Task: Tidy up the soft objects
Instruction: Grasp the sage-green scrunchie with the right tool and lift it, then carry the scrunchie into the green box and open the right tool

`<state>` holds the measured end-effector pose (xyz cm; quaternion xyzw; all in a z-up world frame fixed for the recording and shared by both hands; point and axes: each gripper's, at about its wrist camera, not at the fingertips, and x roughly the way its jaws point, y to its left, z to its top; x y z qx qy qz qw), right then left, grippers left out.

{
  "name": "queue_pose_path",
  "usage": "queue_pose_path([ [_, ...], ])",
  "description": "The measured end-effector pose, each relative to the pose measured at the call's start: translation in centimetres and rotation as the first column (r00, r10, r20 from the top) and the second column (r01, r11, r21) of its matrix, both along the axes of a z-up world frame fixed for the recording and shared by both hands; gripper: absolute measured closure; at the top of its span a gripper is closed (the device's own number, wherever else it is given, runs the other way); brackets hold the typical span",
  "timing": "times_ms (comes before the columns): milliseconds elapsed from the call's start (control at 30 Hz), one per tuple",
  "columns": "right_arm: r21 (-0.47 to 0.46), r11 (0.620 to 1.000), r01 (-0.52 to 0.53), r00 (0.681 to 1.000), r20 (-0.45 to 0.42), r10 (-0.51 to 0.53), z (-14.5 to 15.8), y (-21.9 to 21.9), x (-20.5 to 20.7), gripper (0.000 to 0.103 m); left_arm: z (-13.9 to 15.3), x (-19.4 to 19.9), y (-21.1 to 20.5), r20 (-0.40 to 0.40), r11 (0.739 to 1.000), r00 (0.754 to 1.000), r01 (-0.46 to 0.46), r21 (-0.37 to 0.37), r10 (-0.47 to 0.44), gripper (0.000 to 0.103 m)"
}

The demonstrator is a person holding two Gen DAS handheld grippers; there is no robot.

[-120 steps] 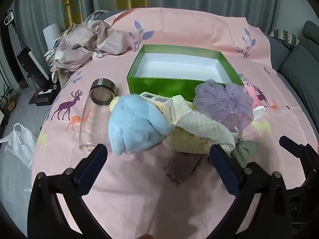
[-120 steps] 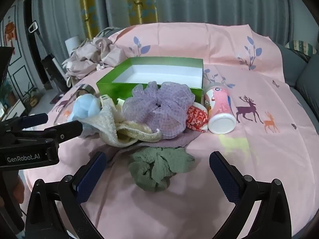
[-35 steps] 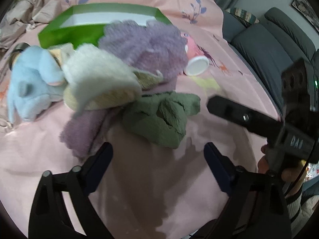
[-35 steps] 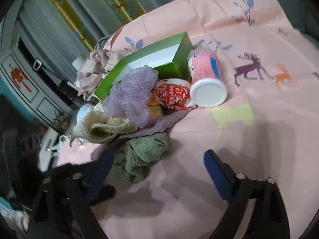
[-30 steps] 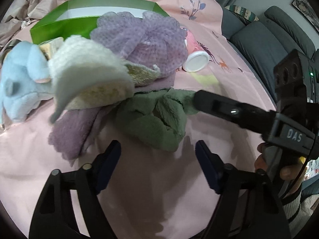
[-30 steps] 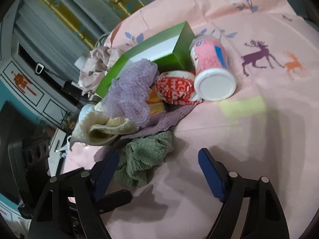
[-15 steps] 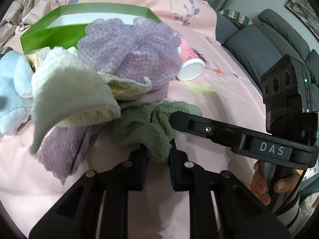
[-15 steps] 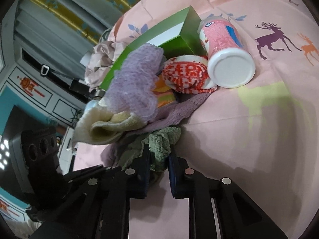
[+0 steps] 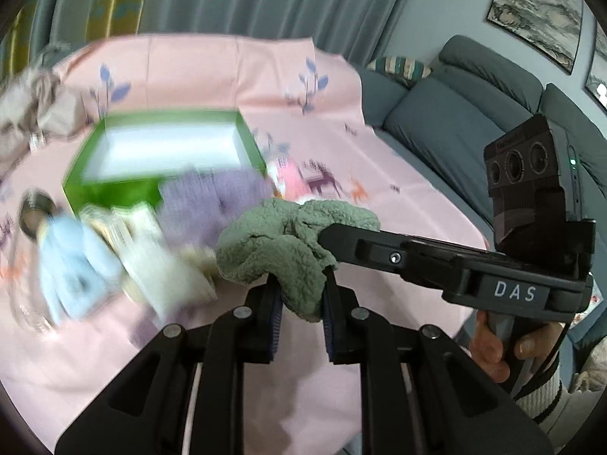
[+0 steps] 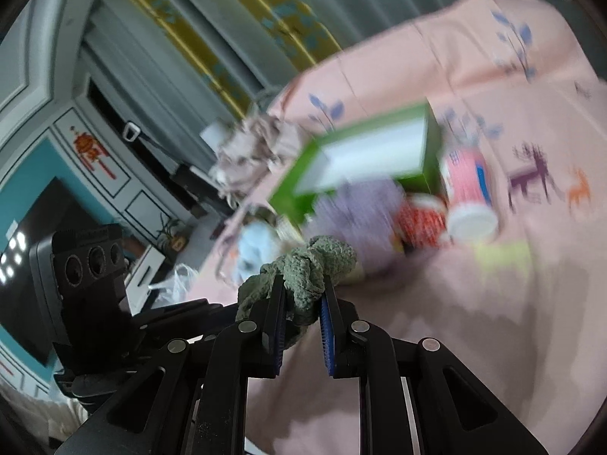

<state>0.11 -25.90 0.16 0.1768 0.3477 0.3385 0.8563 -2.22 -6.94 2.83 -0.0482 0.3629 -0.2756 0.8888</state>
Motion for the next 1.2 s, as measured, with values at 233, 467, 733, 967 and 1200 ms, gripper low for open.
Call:
queue_pose_path([
  [233,-0.016,1.000,0.018,0.992,0.124,-0.016,4.3,2.2,3.3,0.085,4.1,4.6,1.8,0.087,0.999,0.995,-0.047,0.015,0.046,0.086],
  [467,-0.038,0.998,0.049,0.988,0.148,-0.043,5.2,5.0,9.3,0.085,4.2,11.8,3.4,0.047,0.993,0.992,-0.117,0.030,0.116,0.087],
  [733,-0.069,0.993,0.097,0.993,0.069,-0.093,1.8,6.8,17.4,0.085,1.3,19.1,4.9,-0.035,0.976,0.978,-0.203,0.079,0.206,0.082],
  [967,-0.148,0.972,0.180,0.983,-0.005,-0.183,-1.6,5.8,20.8,0.050,-1.8,21.8,6.9,-0.087,0.944,0.951,-0.279,0.174,0.297,0.020],
  [1200,-0.127,0.975,0.185,0.981,-0.043,-0.191,-2.7,3.6,18.4,0.040,-1.5,20.0,7.7,-0.124,0.947,0.947,-0.276,0.164,0.297,0.001],
])
